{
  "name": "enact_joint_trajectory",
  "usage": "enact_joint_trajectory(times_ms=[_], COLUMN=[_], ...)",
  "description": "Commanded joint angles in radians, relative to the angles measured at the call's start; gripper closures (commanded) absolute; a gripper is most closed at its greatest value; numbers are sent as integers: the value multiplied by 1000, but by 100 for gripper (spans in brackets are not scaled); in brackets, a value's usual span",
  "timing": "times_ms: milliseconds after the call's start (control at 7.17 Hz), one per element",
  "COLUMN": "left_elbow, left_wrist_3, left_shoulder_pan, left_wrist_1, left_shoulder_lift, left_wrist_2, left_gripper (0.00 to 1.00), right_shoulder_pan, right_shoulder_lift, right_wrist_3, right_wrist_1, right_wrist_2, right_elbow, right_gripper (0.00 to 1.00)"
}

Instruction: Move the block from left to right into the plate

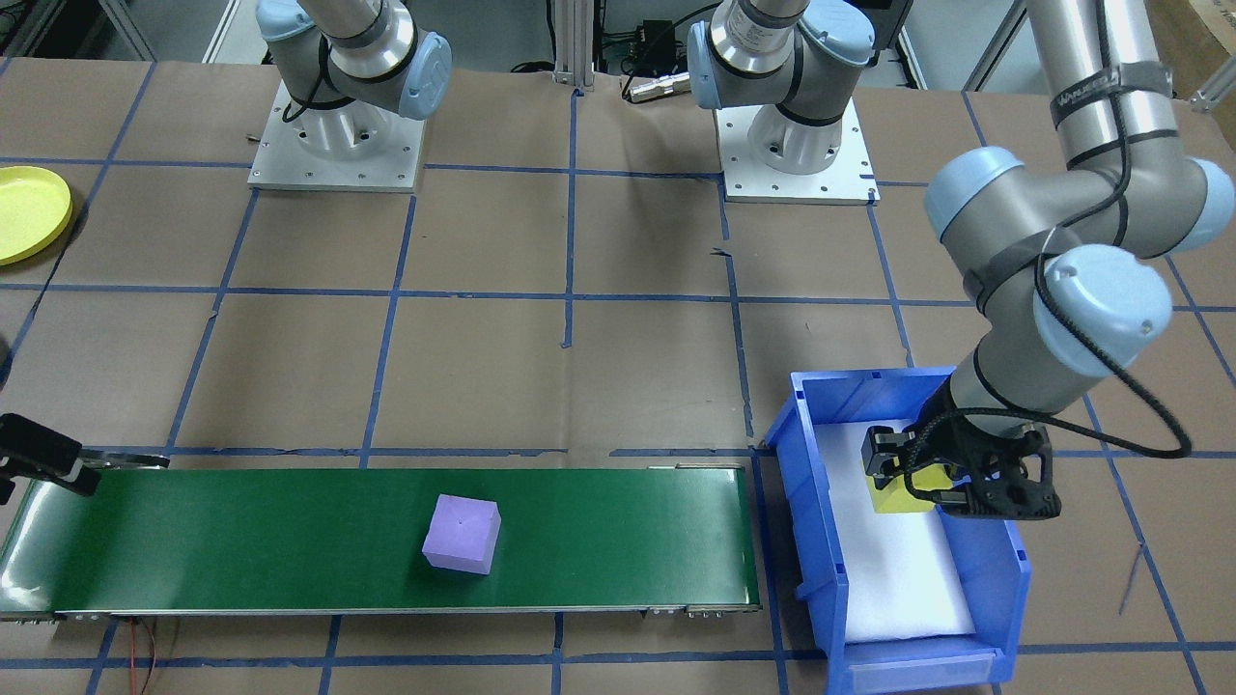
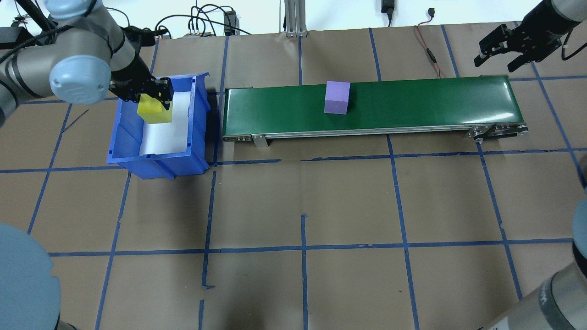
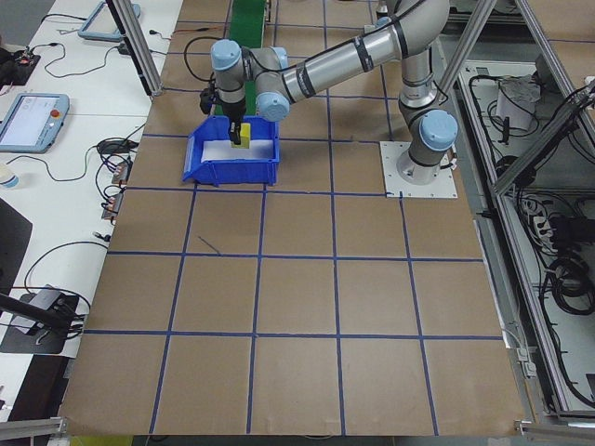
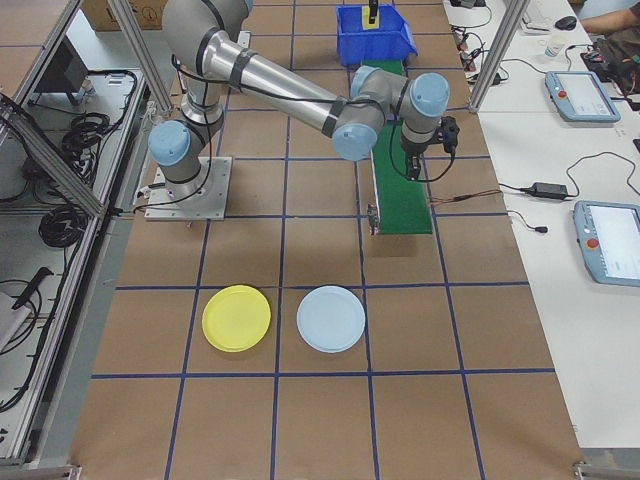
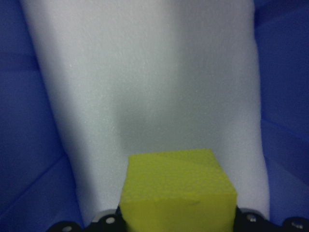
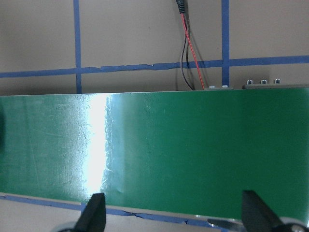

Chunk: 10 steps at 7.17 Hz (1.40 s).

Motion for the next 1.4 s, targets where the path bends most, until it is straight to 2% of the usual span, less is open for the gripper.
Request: enact_joint_trajectory(times_ms=[0, 140, 279, 419, 558, 837, 1116, 1256], left_elbow=[128, 130, 132, 126, 124, 107, 106, 106], left_wrist_3=[-151, -188, -264, -262, -196, -172, -174, -176], left_shoulder_pan=[-140, -223, -301, -337, -337, -337, -335, -335], left_wrist_1=[-108, 18, 67, 73, 73, 93, 101, 106], left_shoulder_lift=[1, -60, -129, -175, -191, -188, -200, -200], left_wrist_2=[-2, 4, 5, 5, 7, 56, 57, 57], left_gripper=[47, 47, 47, 47, 47, 47, 46, 30], right_shoulder_pan=[0, 0, 0, 0, 0, 0, 0, 0], right_shoulder_lift=[35, 31, 25, 14, 14, 14, 22, 29], right_wrist_3=[-5, -12, -123, -117, -13, 46, 48, 54], right_wrist_1=[-5, 4, -19, -72, -80, -80, -79, -79], right_wrist_2=[-13, -11, -67, -47, -7, -17, -4, -2], right_elbow=[-3, 14, 58, 74, 81, 85, 80, 68], right_gripper=[0, 0, 0, 0, 0, 0, 0, 0])
